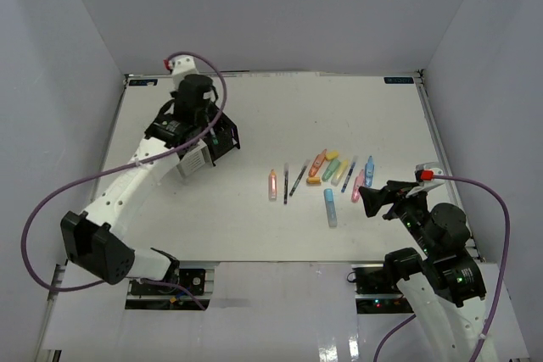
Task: Sort the stationery into containers
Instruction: Pick up the pen from the center of the board, then place the pen in the storage box.
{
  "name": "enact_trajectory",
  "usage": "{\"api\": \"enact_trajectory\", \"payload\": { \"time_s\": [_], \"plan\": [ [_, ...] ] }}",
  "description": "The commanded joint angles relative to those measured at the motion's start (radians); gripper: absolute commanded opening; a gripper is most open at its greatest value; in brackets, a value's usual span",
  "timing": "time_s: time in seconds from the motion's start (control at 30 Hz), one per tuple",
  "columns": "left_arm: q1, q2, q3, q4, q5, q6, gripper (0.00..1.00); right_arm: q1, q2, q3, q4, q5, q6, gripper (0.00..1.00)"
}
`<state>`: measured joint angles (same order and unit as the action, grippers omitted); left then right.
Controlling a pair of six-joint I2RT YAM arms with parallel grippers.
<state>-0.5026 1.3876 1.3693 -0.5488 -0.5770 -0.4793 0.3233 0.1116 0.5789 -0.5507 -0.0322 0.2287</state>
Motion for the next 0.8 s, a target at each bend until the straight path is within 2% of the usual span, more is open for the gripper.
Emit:
{"api": "enact_trajectory", "payload": {
  "time_s": [0.0,0.17,0.27,0.53,0.67,0.77],
  "plan": [
    [0.132,-0.061,-0.067,0.183,-0.092,0.148,0.00,0.007,-0.007,0.001,0.035,-0.014,0.003,0.90],
    [0.246,-0.071,-0.194,0.516,-0.089,0.304,0.00,0.007,-0.007,0.002,0.035,-0.018,0.001,0.90],
    [0.311,-0.033,-0.219,0.611,-0.098,0.331,0.00,0.007,-0.015,0.002,0.034,-0.026,0.000,0.90],
    [0.398,0.004,-0.312,0.820,-0.064,0.349,0.00,0.007,-0.026,0.001,0.032,-0.038,-0.005,0.90],
    [0.407,0.022,-0.332,0.859,-0.050,0.360,0.01,0.007,-0.026,0.001,0.035,-0.041,-0.008,0.90],
    [0.409,0.048,-0.360,0.882,-0.041,0.357,0.05,0.007,-0.026,-0.001,0.037,-0.044,-0.009,0.90]
  ]
}}
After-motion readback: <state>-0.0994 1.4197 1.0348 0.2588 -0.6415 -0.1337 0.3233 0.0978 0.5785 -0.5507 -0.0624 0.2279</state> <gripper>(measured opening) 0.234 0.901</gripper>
